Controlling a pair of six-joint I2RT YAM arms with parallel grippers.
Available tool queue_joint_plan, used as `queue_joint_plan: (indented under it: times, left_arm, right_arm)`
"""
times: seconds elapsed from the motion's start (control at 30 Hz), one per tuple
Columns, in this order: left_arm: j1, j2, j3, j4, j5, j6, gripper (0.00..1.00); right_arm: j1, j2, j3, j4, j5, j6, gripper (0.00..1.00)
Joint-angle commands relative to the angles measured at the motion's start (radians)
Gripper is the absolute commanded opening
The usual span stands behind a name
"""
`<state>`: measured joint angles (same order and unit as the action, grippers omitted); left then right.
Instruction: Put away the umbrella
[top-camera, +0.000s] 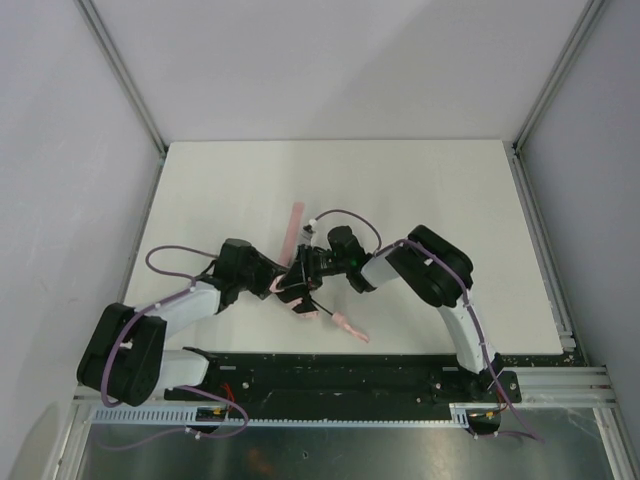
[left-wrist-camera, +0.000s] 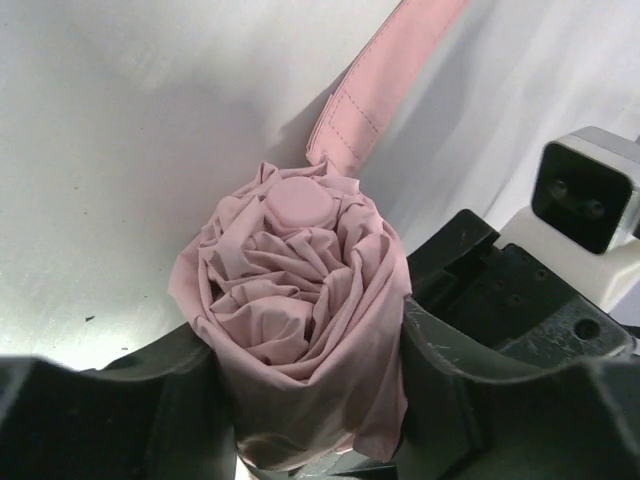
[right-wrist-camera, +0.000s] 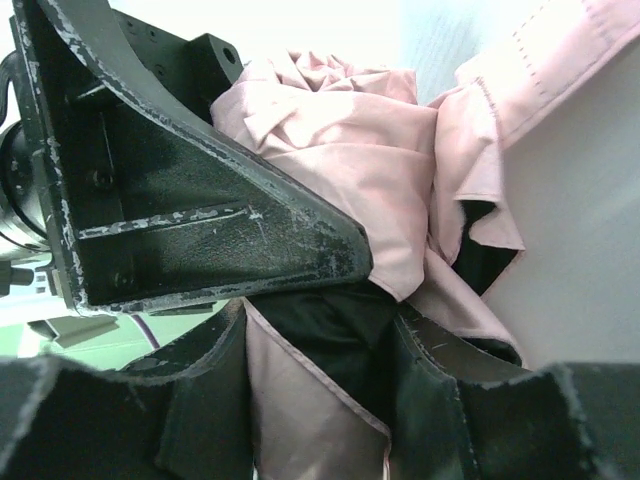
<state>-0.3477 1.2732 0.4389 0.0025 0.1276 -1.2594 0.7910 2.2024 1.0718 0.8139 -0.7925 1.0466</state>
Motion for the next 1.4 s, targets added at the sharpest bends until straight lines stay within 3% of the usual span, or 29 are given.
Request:
queue_joint_plan:
  times: [0.0, 0.03, 0.2, 0.37, 0.57, 0.77, 1.13, 1.37]
  left_arm:
    - [-0.02, -0.045, -0.007, -0.015, 0.021, 0.019, 0.41]
    - [-0.02, -0.055, -0.011, 0.006, 0.02, 0.024, 0.37]
    - [-0.014, -0.09, -0.059, 0.153, 0.056, 0.048, 0.17]
    - [-0.013, -0.129, -0.064, 0.263, 0.129, 0.126, 0.06]
    - [-0.011, -0.236, -0.004, 0.334, 0.206, 0.251, 0.0]
    - [-0.007, -0.333, 0.045, 0.401, 0.34, 0.367, 0.0]
    - [-0.007, -0.438, 0.074, 0.512, 0.556, 0.347, 0.0]
    - [-0.007, -0.457, 0.084, 0.58, 0.599, 0.27, 0.0]
  right_arm:
    - [-0.005, -0.045, 0.01, 0.168, -0.024, 0.116, 0.01]
    - [-0.006, -0.058, 0.005, 0.147, -0.025, 0.107, 0.04]
    - [-0.018, -0.184, -0.017, -0.133, 0.01, -0.068, 0.47]
    - [-0.069, -0.387, -0.022, -0.482, 0.095, -0.285, 0.69]
    - [-0.191, -0.588, -0.1, -0.592, 0.099, -0.301, 0.74]
    - [-0.317, -0.756, -0.249, -0.437, 0.173, -0.097, 0.8]
    - [-0.315, -0.624, -0.342, -0.092, 0.225, 0.318, 0.81]
    - [-0.219, -0.518, -0.35, -0.02, 0.286, 0.497, 0.8]
